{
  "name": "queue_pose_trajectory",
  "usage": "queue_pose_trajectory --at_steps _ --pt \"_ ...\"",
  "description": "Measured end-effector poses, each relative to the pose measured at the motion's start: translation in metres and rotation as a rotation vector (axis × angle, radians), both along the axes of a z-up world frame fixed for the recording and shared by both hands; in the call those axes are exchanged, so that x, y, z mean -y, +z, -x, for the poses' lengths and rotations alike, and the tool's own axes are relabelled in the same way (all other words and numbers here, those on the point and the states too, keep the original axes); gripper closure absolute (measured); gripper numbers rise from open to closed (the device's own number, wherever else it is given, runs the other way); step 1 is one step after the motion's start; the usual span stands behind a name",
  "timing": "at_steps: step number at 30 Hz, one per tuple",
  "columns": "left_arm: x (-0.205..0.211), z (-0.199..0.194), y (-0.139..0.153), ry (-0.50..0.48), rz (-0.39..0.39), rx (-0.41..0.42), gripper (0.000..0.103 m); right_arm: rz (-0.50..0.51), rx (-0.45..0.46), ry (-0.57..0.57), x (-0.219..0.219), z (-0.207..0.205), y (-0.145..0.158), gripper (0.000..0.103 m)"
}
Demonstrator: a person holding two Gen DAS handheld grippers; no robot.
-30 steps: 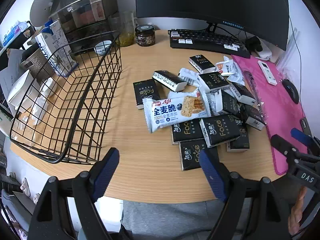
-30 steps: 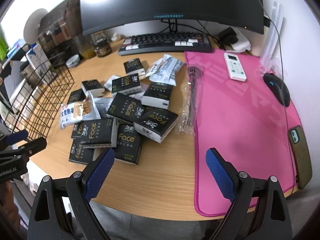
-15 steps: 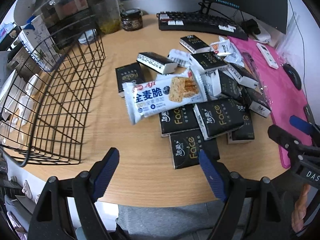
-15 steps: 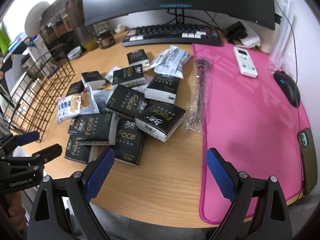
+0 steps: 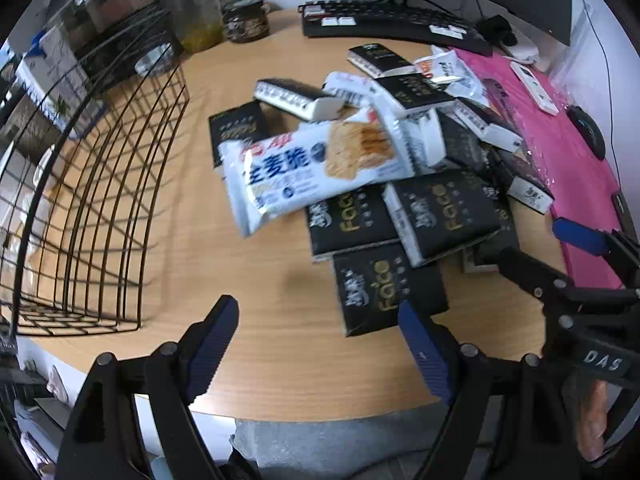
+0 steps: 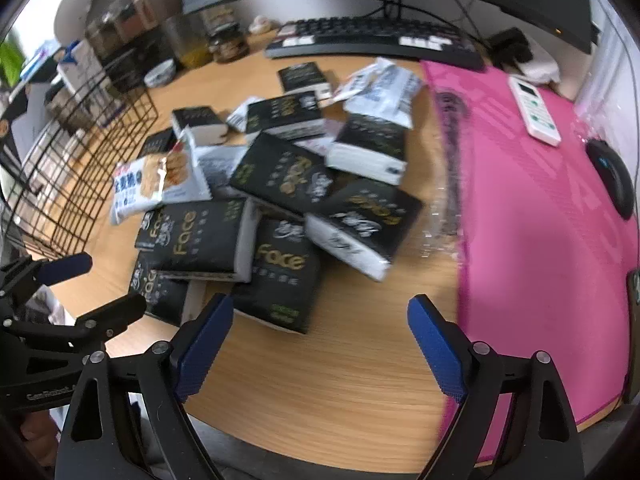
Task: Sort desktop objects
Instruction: 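Move both tools toward the black Face tissue packs in the pile, then grasp a black Face tissue pack with the right tool while the left tool grasps another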
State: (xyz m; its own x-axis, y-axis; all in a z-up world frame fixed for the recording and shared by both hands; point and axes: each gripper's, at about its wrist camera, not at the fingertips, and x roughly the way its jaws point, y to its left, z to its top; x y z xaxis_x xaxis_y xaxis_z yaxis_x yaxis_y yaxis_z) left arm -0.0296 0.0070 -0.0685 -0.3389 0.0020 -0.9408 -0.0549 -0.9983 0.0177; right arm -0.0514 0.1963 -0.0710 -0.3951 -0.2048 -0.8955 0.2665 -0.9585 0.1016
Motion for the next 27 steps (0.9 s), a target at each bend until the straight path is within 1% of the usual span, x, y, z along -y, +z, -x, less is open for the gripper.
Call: queue_pose_trajectory --at_steps 5,7,9,10,11,12,15,19,27 --pt "0.014 -0.006 -0.005 0.014 -0.013 0.011 0.02 -0.013 0.007 -0.002 0.016 0.001 -0.009 0.014" --pt "0.017 -0.008 -0.005 0.016 -0.016 0.01 0.02 -0.029 0.006 0.001 0.023 0.004 -0.012 0.019" --pt "0.017 -0.009 -0.004 0.01 -0.014 0.007 0.02 -0.033 0.022 0.006 0.028 0.007 -0.017 0.04" --pt "0.017 -0.009 -0.004 0.009 -0.015 0.006 0.02 -0.052 0.009 0.002 0.03 0.007 -0.016 0.044" --pt "0.015 -0.007 -0.004 0.005 -0.016 0.006 0.019 -0.062 0.006 0.003 0.03 0.007 -0.017 0.052" --pt "0.014 -0.008 -0.004 0.0 -0.018 0.004 0.019 -0.074 0.006 0.003 0.03 0.006 -0.018 0.052" --pt "0.004 -0.008 -0.003 -0.025 -0.026 0.008 0.02 -0.062 0.016 -0.005 0.021 0.006 -0.017 0.056" --pt "-0.014 -0.006 -0.003 -0.054 -0.039 0.014 0.019 -0.062 0.019 -0.033 0.002 0.004 -0.013 0.056" --pt "-0.045 0.012 -0.013 -0.057 -0.036 0.045 0.02 -0.037 0.005 -0.049 -0.022 -0.005 -0.007 0.056"
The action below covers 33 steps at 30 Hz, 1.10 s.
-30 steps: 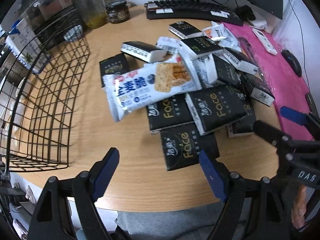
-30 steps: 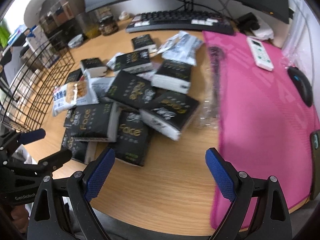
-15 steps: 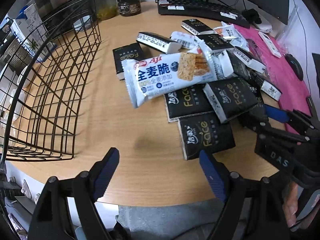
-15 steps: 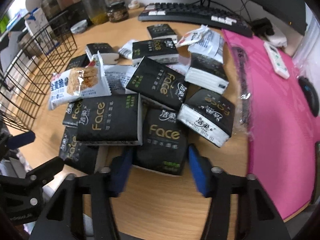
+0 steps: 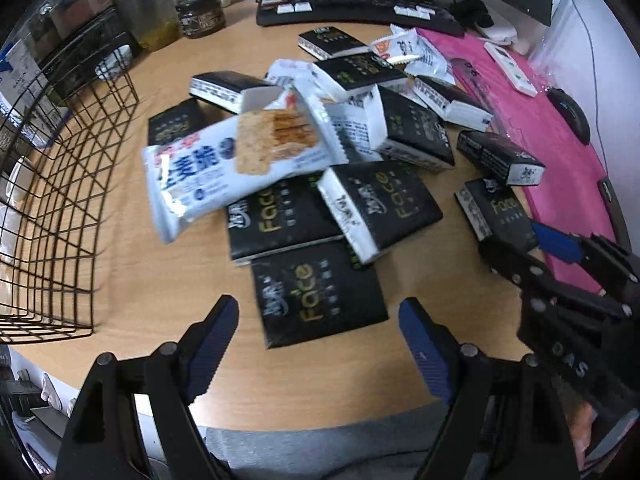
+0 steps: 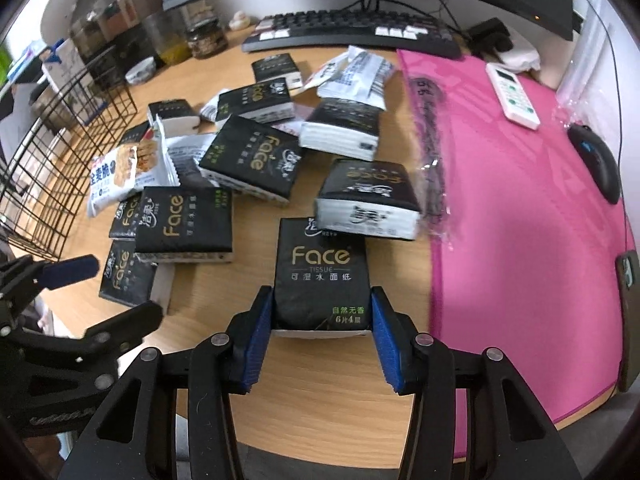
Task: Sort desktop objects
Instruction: 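Grasp a black Face tissue pack with the right tool while the left tool grasps another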
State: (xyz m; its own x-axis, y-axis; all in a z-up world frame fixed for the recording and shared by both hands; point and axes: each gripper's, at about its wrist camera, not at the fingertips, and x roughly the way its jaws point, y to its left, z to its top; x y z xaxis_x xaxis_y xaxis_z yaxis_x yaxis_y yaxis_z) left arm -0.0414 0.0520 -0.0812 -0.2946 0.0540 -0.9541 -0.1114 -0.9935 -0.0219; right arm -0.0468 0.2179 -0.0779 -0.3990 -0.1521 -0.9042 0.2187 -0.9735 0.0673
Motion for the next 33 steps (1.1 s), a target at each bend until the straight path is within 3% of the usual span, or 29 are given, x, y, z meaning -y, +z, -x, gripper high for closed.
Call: queue_pose_trajectory --at_steps 4,6,13,23,29,33 --pt "-0.005 0.005 -0.005 0.014 0.01 0.002 0.02 0.008 -0.008 0.003 -0.005 0.0 0.001 0.056" --pt "-0.006 0.007 -0.006 0.019 0.007 0.005 0.031 0.012 -0.011 0.005 -0.006 -0.001 0.001 0.056" --pt "-0.005 0.007 -0.005 0.018 0.002 0.006 0.033 0.016 -0.013 0.005 -0.005 -0.002 0.001 0.056" --pt "0.013 -0.012 0.021 0.021 -0.024 -0.054 0.034 0.006 -0.048 0.006 -0.003 -0.013 0.019 0.056" --pt "0.012 -0.009 -0.006 0.009 0.008 0.003 0.034 0.0 -0.041 0.014 0.002 -0.019 0.015 0.056" --pt "0.011 -0.007 -0.007 0.014 0.013 0.0 0.034 -0.001 -0.038 0.02 0.005 -0.018 0.012 0.056"
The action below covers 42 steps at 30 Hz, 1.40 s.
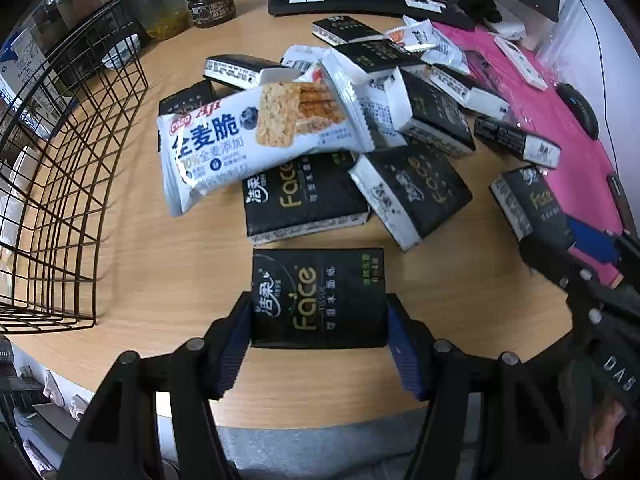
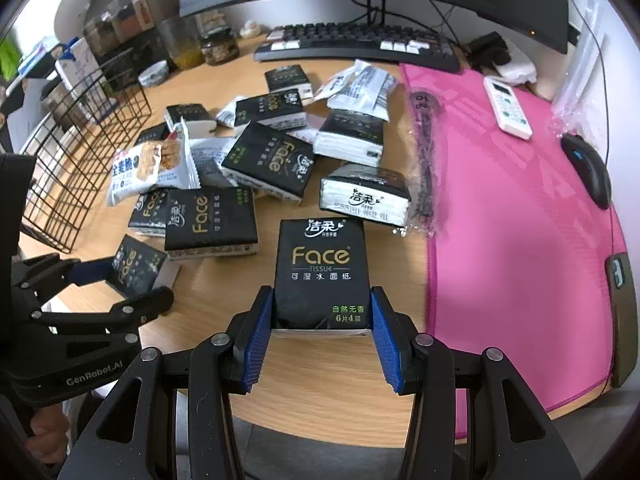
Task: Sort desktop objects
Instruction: 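Grasp a black Face tissue pack with the right tool while the left tool grasps another, then carry both held tissue packs over the black wire basket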
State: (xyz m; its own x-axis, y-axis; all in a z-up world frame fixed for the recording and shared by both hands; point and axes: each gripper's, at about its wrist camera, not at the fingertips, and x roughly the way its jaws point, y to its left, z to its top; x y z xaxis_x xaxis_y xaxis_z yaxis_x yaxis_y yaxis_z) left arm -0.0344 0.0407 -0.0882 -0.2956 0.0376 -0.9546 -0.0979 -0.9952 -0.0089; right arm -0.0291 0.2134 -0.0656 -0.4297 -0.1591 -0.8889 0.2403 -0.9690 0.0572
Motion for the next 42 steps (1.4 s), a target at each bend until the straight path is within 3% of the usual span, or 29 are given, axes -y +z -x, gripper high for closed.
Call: queue_pose_trajectory --at_steps 10,15,18,23,29,32,35,38,42 --pt "-0.002 0.004 0.007 0.017 -0.022 -0.03 0.035 0.001 0.014 0.001 0.0 0.004 -0.005 0.056" --pt "0.004 -0.009 0.036 0.017 -0.032 -0.093 0.035 0.009 0.0 0.013 0.002 0.003 0.006 0.056" --pt "0.013 -0.016 0.068 0.028 -0.034 -0.164 0.035 0.042 -0.028 0.065 0.013 0.006 0.028 0.056" --pt "0.069 -0.023 0.126 0.128 -0.007 -0.297 0.035 0.129 -0.106 0.248 0.068 0.014 0.084 0.056" --pt "0.158 -0.014 0.141 0.318 0.065 -0.317 0.035 0.148 -0.202 0.465 0.171 0.026 0.131 0.056" --pt "0.193 -0.009 0.134 0.382 0.079 -0.3 0.035 0.161 -0.168 0.544 0.224 0.041 0.13 0.056" --pt "0.219 -0.008 0.123 0.415 0.078 -0.274 0.035 0.13 -0.11 0.602 0.271 0.051 0.11 0.056" --pt "0.234 -0.007 0.112 0.438 0.081 -0.248 0.035 0.101 -0.073 0.62 0.293 0.054 0.091 0.056" --pt "0.244 -0.006 0.104 0.445 0.073 -0.226 0.035 0.078 -0.095 0.62 0.3 0.052 0.087 0.056"
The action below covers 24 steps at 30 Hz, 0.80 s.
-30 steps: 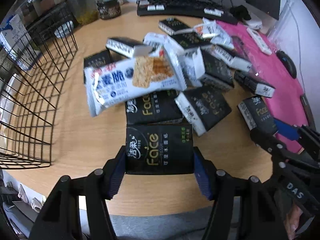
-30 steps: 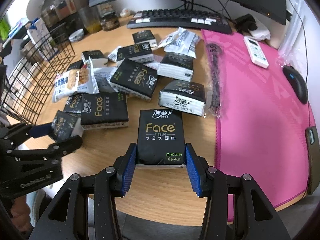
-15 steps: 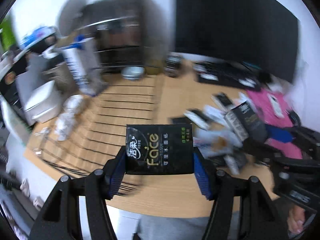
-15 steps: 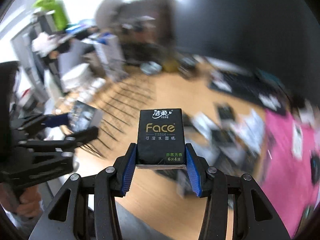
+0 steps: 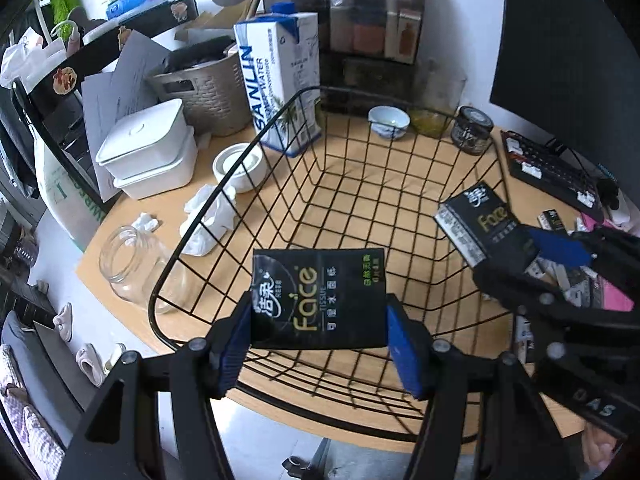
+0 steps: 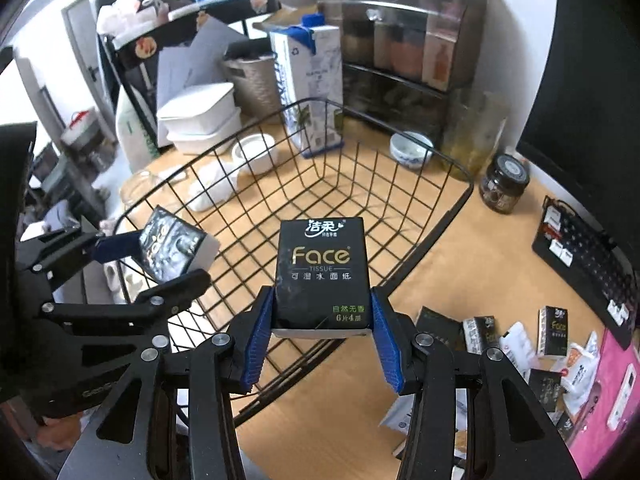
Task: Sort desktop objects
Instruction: 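Carry both held tissue packs over the black wire basket, then open both tools to drop the tissue packs into the basket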
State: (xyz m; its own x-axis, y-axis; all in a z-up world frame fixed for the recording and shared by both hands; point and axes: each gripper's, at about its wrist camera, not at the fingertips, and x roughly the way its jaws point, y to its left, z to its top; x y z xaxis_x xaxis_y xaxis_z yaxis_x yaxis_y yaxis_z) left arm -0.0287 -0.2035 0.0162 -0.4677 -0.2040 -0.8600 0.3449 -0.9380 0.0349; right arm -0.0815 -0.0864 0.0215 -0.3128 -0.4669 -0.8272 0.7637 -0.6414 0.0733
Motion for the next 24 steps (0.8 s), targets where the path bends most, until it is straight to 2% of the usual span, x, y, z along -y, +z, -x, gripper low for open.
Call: queue_pose_trajectory --at_steps 4,7,12,18,24 --pt "0.003 -0.002 0.0 0.005 0.005 -0.016 0.035 0.002 -0.036 0.007 0.006 -0.002 0.002 0.054" --pt "0.005 -0.003 -0.001 0.007 -0.008 -0.016 0.034 0.018 -0.048 0.006 0.005 -0.003 0.008 0.046" --pt "-0.003 -0.007 0.008 0.003 -0.006 -0.03 0.034 0.049 -0.042 -0.01 -0.013 -0.002 0.019 0.046" --pt "-0.053 -0.008 0.032 -0.109 0.004 -0.075 0.034 0.064 -0.032 -0.091 -0.081 -0.004 0.032 0.046" --pt "-0.142 -0.004 0.04 -0.312 0.007 -0.087 0.034 0.012 -0.049 -0.286 -0.184 -0.002 0.031 0.046"
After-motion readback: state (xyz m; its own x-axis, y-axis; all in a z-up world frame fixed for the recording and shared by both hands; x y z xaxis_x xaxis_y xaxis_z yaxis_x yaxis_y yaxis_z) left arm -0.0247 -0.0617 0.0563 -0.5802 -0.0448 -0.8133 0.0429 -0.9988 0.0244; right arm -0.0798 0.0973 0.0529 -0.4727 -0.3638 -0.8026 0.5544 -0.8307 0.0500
